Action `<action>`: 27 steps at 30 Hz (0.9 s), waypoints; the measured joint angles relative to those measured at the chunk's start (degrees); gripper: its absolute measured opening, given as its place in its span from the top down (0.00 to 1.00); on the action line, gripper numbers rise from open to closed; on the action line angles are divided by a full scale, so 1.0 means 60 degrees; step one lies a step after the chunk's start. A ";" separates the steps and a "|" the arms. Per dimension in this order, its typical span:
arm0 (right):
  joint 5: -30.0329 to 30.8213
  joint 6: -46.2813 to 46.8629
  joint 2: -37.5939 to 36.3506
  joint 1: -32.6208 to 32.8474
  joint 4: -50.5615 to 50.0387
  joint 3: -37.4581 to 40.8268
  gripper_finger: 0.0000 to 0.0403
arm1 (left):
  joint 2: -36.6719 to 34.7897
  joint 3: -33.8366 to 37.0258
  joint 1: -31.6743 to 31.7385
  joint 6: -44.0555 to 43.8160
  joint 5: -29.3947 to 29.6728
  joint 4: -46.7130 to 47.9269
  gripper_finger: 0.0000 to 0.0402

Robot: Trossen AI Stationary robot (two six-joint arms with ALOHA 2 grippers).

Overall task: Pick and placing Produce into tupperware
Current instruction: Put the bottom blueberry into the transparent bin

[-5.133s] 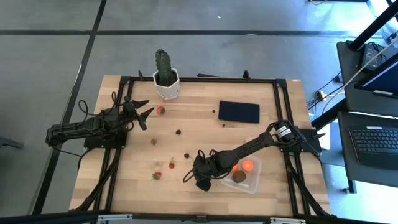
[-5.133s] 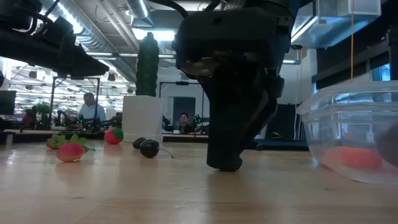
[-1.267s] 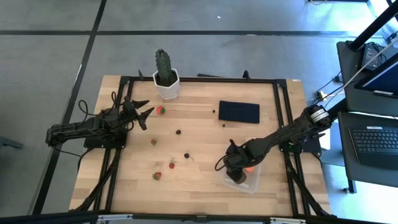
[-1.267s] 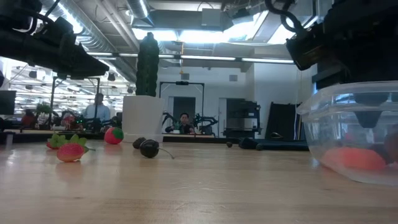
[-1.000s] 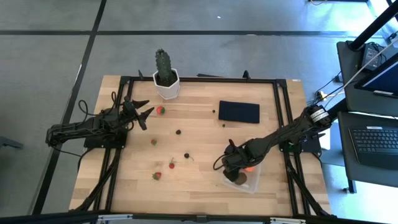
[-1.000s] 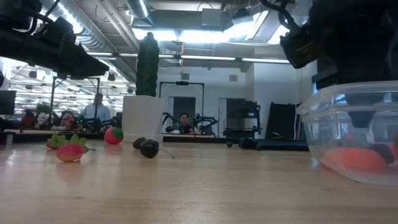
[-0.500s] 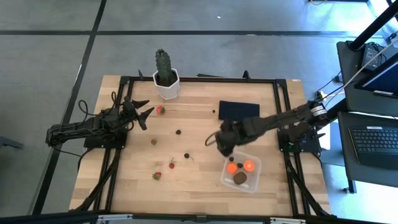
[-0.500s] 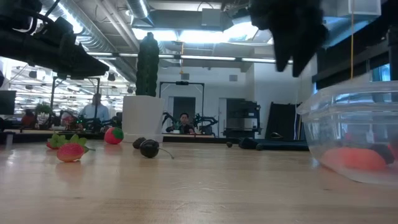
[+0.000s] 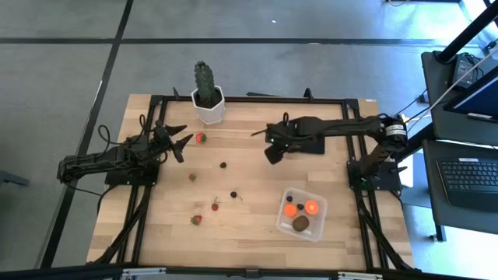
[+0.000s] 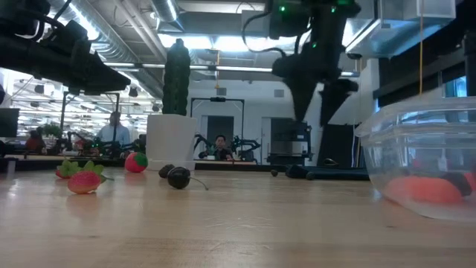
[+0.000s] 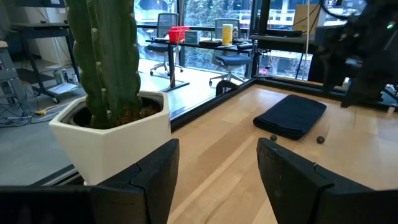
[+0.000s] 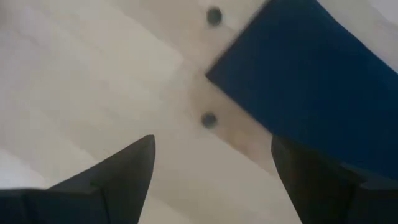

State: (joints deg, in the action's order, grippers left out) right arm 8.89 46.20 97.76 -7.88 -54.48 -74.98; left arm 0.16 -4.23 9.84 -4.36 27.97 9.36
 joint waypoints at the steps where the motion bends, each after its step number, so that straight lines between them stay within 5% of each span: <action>1: -0.0003 -0.0009 0.0000 -0.0090 0.0270 0.0150 0.20 | -0.0003 0.0001 0.0001 0.0000 0.0000 0.0001 0.48; 27: -0.0492 -0.0239 0.1837 -0.0146 0.1757 0.1053 0.20 | -0.0002 0.0001 0.0001 0.0004 0.0000 -0.0001 0.48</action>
State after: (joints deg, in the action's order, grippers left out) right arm 5.93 44.76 108.77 -8.75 -43.94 -68.66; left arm 0.15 -4.22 9.85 -4.34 27.97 9.36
